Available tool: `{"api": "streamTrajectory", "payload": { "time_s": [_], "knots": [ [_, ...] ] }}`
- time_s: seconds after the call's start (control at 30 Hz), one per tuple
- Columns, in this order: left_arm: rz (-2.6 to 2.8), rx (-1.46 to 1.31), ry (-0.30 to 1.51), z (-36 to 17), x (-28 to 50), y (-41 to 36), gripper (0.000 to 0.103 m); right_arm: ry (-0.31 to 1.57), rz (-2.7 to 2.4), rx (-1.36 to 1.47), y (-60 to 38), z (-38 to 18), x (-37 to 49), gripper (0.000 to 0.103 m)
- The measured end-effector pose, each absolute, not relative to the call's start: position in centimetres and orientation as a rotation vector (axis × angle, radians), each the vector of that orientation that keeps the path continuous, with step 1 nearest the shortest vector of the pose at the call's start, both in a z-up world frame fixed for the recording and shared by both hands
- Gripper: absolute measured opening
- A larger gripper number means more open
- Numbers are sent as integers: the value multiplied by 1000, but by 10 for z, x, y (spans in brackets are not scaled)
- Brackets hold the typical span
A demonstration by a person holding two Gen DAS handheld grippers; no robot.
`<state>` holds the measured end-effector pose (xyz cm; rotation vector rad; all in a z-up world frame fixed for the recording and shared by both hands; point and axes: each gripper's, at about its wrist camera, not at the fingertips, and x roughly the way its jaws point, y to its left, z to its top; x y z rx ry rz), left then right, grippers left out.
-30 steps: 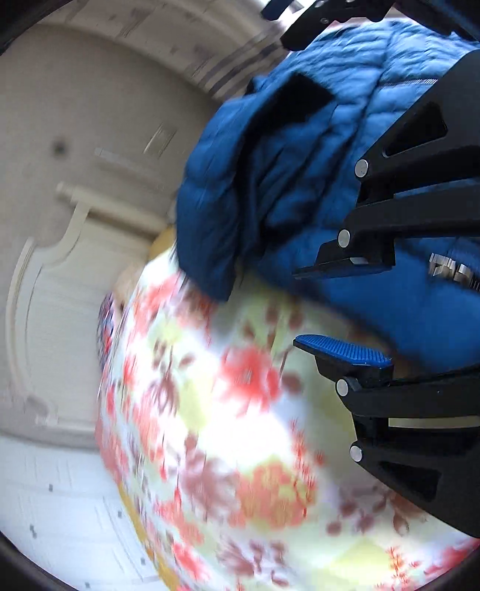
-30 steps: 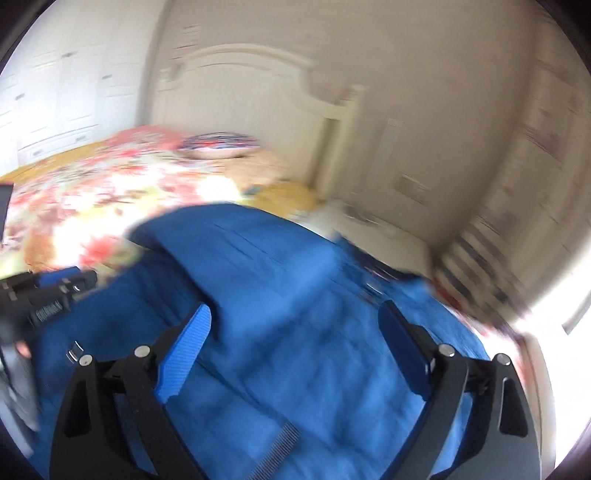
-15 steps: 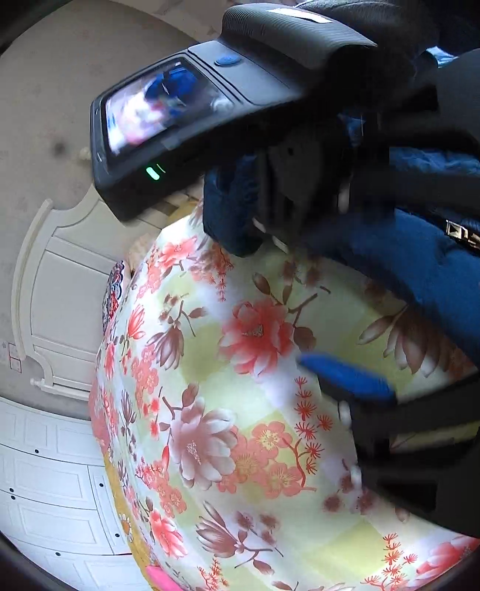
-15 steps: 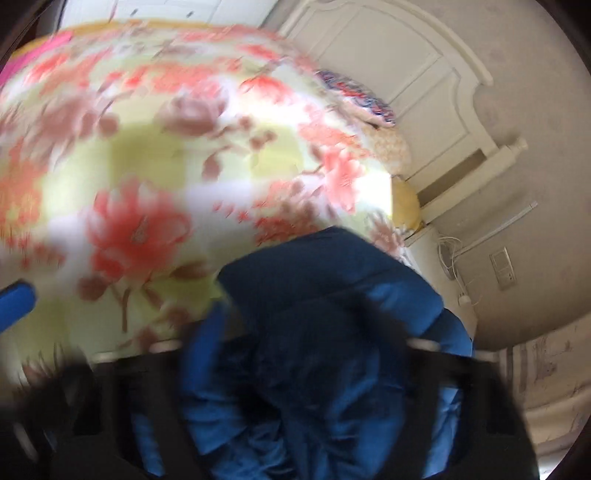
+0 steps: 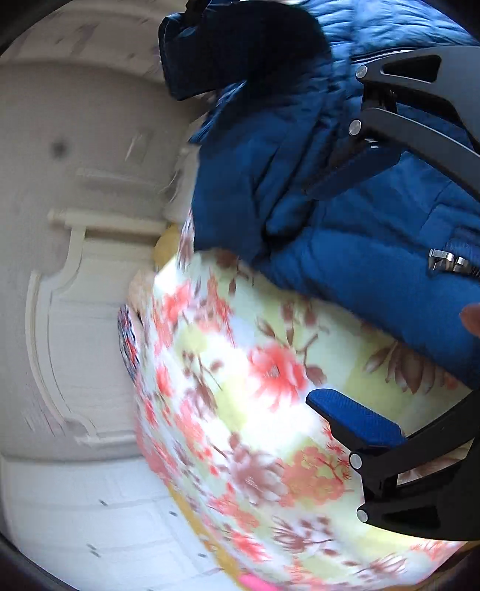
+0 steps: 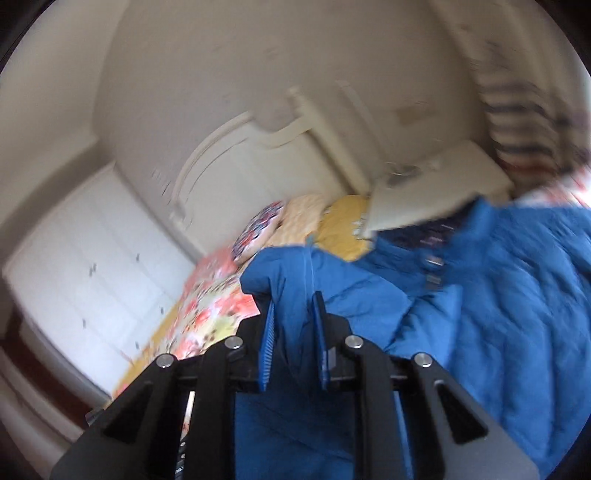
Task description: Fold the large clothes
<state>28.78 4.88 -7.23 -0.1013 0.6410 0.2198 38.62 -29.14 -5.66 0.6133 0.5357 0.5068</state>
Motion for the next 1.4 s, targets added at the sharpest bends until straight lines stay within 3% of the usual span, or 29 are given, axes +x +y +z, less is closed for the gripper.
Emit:
{"api": "streamTrajectory", "payload": {
  "time_s": [0.13,0.37,0.47,0.53,0.67,0.9,1.0,1.03,1.2,1.4],
  "knots": [
    [78,33,671,-50,302,7,98,544,403,729,-348,-86,367,33],
    [-35,147,758,-45,371,-47,99,573,222,911,-410,-136,348,39],
    [-71,156,836,-73,395,-67,99,560,270,954,-413,-143,347,50],
    [-57,195,846,-92,399,-79,99,548,294,941,-410,-141,346,68],
    [-27,272,780,-100,388,-88,99,617,343,878,-394,-138,357,70],
    [27,237,359,-12,317,-85,99,644,346,789,-372,-127,373,74],
    [100,272,301,8,304,-84,99,615,310,764,-366,-122,373,71],
    [91,253,305,12,301,-80,99,597,296,753,-366,-121,370,60],
    [94,232,281,26,290,-72,99,519,292,678,-361,-110,353,32],
    [74,235,280,35,286,-76,99,398,248,506,-354,-78,326,27]
  ]
}}
